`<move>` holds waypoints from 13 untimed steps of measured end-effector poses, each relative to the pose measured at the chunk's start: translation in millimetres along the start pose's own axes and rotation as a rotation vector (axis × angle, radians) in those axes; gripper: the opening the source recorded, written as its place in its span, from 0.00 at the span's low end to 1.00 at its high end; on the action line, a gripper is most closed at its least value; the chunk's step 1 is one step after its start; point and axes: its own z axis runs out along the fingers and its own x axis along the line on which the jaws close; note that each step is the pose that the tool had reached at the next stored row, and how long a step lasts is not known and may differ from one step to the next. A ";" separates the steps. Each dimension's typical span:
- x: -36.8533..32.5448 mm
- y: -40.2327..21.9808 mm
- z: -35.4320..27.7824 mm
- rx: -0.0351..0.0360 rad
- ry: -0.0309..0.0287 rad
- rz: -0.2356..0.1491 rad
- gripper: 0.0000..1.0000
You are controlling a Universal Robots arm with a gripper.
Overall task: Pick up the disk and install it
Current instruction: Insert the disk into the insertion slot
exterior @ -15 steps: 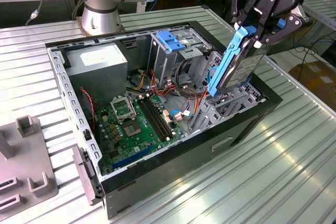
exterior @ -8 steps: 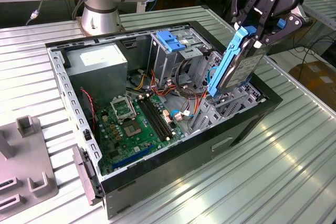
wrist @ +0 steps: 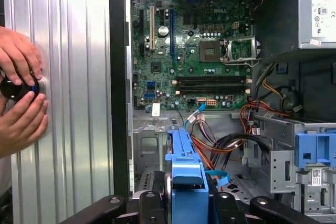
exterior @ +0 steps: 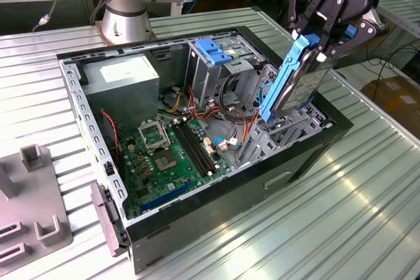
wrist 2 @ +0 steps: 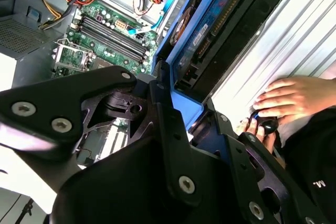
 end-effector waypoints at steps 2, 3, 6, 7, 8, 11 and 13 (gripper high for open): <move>0.0 -1.5 1.5 0.0001 0.0001 -0.002 0.37; 0.0 -2.1 2.0 0.0001 0.0001 -0.002 0.37; 0.0 -3.5 3.2 0.0000 0.0002 -0.004 0.37; 0.0 -4.3 3.3 0.0000 0.0003 -0.004 0.37; -0.1 -5.3 3.7 0.0000 0.0002 -0.004 0.37; -0.2 -6.9 5.1 0.0000 0.0001 -0.004 0.37; -0.2 -7.5 6.5 0.0000 0.0002 0.000 0.37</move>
